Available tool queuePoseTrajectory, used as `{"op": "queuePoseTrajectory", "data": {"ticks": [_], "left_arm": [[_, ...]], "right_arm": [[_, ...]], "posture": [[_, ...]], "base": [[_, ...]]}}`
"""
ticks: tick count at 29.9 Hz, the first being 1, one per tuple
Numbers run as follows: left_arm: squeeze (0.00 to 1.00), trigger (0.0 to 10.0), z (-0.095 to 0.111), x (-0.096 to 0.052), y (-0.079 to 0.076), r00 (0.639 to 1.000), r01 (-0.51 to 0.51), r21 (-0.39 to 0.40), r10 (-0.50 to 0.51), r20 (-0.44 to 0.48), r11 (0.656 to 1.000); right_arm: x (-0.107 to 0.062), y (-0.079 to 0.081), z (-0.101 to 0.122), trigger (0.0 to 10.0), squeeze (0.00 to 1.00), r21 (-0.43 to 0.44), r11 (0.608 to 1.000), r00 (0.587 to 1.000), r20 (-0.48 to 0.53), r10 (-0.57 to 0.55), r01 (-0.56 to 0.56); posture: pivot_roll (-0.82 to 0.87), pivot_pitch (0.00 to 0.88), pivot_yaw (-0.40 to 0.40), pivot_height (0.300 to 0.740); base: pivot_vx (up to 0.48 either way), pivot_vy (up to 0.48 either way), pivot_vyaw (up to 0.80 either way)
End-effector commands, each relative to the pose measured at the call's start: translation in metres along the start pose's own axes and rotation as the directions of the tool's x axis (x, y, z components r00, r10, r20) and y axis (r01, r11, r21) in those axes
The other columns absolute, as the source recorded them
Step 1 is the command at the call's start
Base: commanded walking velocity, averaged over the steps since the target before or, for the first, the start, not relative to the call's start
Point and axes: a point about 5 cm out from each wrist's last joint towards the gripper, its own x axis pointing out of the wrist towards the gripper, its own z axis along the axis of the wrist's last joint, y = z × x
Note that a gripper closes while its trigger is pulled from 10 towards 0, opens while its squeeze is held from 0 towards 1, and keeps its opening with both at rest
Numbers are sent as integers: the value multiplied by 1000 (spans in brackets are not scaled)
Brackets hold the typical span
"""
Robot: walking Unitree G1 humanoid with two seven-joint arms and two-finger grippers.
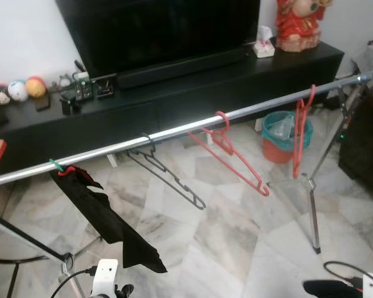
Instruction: Hang hanger
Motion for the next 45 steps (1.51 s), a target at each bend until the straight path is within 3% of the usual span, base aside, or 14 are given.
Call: {"op": "queuePoseTrajectory", "data": {"ticks": [1,10,12,14,16,19,23,24,26,27,30,34,37,45], "left_arm": [[0,10000,-6,-3,7,1000,-21,-1,21,-19,1000],[0,10000,-6,-3,7,1000,-21,-3,21,-21,1000],[0,10000,-7,-3,7,1000,-22,-4,22,-21,1000],[0,10000,-7,-2,6,1000,-21,-6,21,-21,1000],[0,10000,-7,-2,5,1000,-20,-10,20,-19,1000],[0,10000,-7,-2,5,1000,-20,-13,20,-18,1000],[0,10000,-7,-2,5,1000,-21,-16,21,-19,1000],[0,10000,-7,-2,5,1000,-23,-15,23,-20,1000],[0,10000,-7,-2,5,1000,-24,-14,24,-20,1000],[0,10000,-7,-2,6,999,-25,-13,24,-20,1000],[0,10000,-7,-3,6,999,-25,-12,25,-20,1000],[0,10000,-7,-3,7,999,-26,-9,26,-21,1000],[0,10000,-7,-3,8,999,-27,-5,26,-21,1000],[0,10000,-7,-3,8,999,-27,-4,27,-21,1000]], "right_arm": [[-3,2,-9,10000,0,-22,1000,999,-37,-9,8],[-7,10,-16,10000,0,-62,998,998,-62,1,-5],[-5,3,-14,10000,0,-79,997,998,-51,-25,21],[4,-30,-10,10000,0,-120,983,988,-41,-146,140],[6,-45,-10,10000,0,-135,973,980,-50,-194,186],[7,-58,-15,10000,0,-193,956,968,-76,-240,222],[6,-71,-24,10000,0,-373,896,954,-78,-288,240],[4,-70,-28,10000,0,-483,852,961,-68,-267,203],[3,-69,-32,10000,0,-494,848,961,-80,-263,191],[0,-60,-39,10000,0,-464,874,967,-119,-227,148],[-2,-50,-43,10000,0,-448,888,973,-138,-186,106],[-13,-14,-56,10000,0,-364,929,974,-225,-23,-62],[-22,5,-67,10000,0,-390,906,956,-290,51,-167],[-29,15,-75,10000,0,-347,913,941,-324,97,-214]], "posture": [[-148,0,91,740],[-140,0,89,740],[-153,0,84,740],[-153,0,74,740],[-154,0,71,740],[-155,0,69,740],[-156,0,67,740],[-158,0,71,740],[-158,0,72,740],[-156,0,73,740],[-154,0,75,740],[-149,0,79,740],[-145,0,82,740],[-140,0,85,740]], "base": [[0,0,0],[0,0,0],[0,0,0],[0,0,0],[0,0,0],[0,0,0],[0,0,0],[0,0,0],[0,0,0],[0,0,0],[0,0,0],[0,0,0],[0,0,0],[0,0,0]]}}
